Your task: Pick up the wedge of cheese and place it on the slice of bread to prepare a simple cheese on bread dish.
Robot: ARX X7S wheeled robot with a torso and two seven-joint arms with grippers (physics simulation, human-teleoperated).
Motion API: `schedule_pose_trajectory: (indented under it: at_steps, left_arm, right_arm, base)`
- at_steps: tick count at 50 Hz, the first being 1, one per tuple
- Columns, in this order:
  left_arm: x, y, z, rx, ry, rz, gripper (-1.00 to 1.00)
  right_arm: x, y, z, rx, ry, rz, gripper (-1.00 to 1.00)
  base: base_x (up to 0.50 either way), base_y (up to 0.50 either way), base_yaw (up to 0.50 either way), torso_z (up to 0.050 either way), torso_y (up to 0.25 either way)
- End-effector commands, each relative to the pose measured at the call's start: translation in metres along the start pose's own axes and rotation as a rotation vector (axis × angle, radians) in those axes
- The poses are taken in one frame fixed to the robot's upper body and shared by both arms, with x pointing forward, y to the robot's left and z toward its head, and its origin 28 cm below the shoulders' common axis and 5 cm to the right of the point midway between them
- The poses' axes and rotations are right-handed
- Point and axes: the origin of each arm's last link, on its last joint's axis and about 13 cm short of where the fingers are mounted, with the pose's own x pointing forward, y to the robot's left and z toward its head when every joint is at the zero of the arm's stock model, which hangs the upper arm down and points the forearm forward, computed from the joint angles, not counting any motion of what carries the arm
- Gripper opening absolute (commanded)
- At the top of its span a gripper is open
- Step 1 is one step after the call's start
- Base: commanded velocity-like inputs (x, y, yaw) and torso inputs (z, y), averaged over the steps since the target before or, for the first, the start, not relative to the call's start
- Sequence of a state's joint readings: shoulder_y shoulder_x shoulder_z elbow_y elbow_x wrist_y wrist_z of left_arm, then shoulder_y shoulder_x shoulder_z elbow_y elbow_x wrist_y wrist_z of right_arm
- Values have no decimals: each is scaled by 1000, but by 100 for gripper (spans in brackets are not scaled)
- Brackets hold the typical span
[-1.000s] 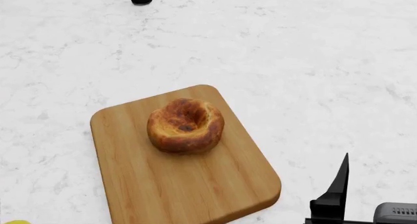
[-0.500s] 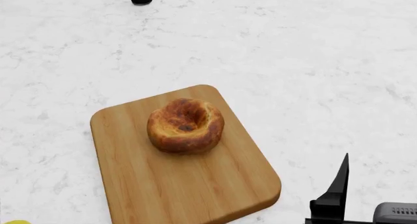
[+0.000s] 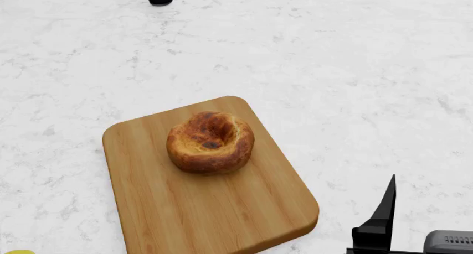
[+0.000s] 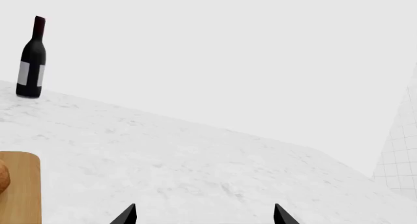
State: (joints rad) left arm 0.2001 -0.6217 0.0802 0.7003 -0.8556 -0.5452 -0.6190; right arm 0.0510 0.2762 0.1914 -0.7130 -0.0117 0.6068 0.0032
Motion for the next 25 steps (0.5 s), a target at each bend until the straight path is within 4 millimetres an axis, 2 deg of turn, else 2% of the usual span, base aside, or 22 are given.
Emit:
schedule_pose_trajectory:
  at_steps: [1, 18, 25]
  left_arm:
    - [5, 3, -5, -14, -7, -3, 100]
    - [12, 1, -7, -8, -1, -19, 100]
    - [13, 1, -9, -12, 14, -15, 100]
  right_arm:
    - [0, 0, 1, 0, -4, -1, 100]
    - [0, -1, 5, 2, -5, -4, 100]
    - [1, 0, -1, 0, -4, -2, 100]
  base:
    - [0, 0, 0, 0, 0]
    - [0, 0, 0, 0, 0]
    - [2, 0, 0, 0, 0]
